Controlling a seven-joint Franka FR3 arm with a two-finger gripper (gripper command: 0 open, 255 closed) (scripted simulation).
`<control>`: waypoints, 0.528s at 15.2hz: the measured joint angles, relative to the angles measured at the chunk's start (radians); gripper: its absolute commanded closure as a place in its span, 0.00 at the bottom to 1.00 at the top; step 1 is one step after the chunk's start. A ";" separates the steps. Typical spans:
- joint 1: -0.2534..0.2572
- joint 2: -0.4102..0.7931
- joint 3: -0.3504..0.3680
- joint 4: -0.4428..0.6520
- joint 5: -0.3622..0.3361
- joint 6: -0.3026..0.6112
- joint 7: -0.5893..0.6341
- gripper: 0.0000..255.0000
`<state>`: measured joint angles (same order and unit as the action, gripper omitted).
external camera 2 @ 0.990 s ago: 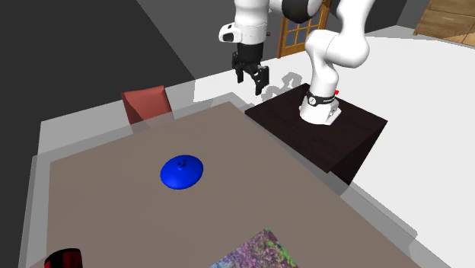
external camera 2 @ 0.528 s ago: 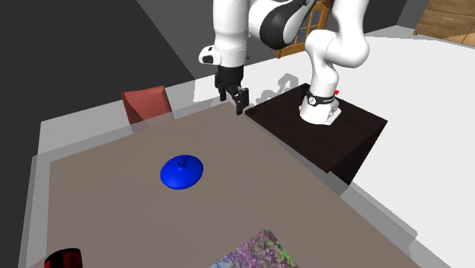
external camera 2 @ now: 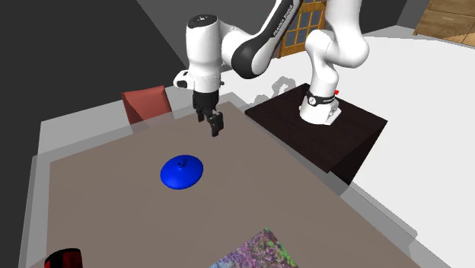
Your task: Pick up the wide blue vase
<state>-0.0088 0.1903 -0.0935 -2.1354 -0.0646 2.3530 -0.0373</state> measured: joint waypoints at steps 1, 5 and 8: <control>0.000 0.028 0.001 0.023 0.004 0.011 0.002 0.00; -0.007 0.185 0.007 0.166 0.025 0.052 0.000 0.00; -0.017 0.291 0.011 0.284 0.039 0.059 -0.007 0.00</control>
<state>-0.0261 0.4812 -0.0822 -1.8513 -0.0253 2.4118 -0.0442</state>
